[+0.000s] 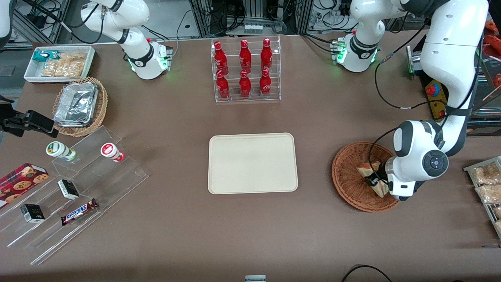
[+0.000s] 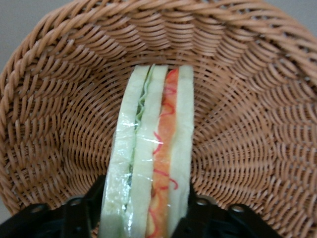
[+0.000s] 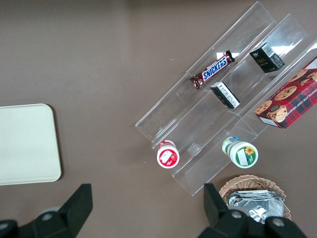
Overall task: Place sandwich from basket to tray
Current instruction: 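Close the left gripper on the wrapped sandwich, then lift the sandwich and carry it over the cream tray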
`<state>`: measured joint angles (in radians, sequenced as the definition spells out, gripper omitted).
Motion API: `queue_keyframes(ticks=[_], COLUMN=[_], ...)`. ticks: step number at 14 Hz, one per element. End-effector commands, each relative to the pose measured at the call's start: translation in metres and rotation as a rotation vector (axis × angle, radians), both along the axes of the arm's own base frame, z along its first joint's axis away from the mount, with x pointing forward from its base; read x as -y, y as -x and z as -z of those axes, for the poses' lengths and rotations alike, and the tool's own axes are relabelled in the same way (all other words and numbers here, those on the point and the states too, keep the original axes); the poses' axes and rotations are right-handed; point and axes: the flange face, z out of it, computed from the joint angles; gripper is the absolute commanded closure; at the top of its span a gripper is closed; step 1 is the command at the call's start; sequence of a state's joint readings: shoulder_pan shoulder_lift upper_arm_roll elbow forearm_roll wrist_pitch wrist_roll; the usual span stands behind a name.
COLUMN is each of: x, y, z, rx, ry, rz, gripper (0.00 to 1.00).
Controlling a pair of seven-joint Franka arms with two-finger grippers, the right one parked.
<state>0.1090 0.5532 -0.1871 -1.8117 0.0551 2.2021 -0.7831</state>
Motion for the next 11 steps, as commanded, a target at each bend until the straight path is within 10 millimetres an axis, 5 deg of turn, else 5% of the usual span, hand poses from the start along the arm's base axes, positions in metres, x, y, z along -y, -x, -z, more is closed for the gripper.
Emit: queue_keyframes(ticks=[1, 5, 8, 11], x=[0.014, 0.127, 0.199, 0.286], y=[-0.009, -0.019, -0.002, 0.037], z=[-0.021, -0.092, -0.093, -0.077], rx=[0.034, 0.011, 0.012, -0.009], ry=[0.001, 0.03, 0.034, 0.042], rz=[0.004, 0.17, 0.312, 0.485], gripper=[0.9, 0.92, 0.9, 0.91])
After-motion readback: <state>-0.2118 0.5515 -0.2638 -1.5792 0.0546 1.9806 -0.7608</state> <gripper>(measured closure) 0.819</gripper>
